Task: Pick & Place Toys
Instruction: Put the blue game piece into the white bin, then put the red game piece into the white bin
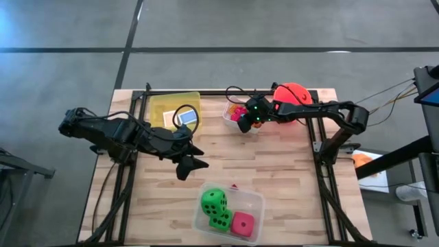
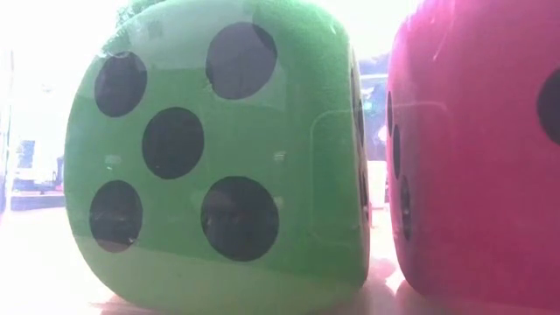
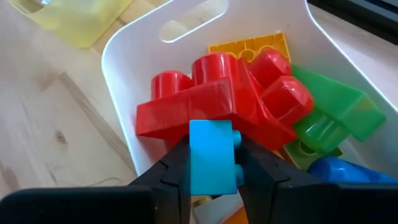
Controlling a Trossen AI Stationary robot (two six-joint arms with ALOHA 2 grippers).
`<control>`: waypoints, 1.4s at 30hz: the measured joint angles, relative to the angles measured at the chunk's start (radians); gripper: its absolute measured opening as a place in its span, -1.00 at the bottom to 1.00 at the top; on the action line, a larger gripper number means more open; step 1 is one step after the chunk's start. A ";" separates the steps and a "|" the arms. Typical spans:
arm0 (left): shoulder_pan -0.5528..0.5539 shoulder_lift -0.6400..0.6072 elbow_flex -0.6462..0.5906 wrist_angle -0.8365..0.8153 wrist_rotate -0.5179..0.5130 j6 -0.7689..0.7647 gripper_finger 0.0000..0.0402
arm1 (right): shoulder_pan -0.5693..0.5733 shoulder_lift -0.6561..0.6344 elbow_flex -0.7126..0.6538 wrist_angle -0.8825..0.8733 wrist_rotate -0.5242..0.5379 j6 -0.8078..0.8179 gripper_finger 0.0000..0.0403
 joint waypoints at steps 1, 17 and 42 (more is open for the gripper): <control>0.000 0.000 0.000 0.000 0.000 0.000 0.40 | 0.000 0.001 0.000 0.000 0.000 -0.002 -0.57; 0.000 0.000 0.000 0.000 -0.003 0.012 0.40 | 0.001 0.002 -0.001 -0.024 -0.018 -0.072 -0.37; 0.000 0.000 0.000 0.000 -0.008 0.069 0.40 | 0.029 -0.158 -0.002 -0.189 -0.070 -0.163 0.25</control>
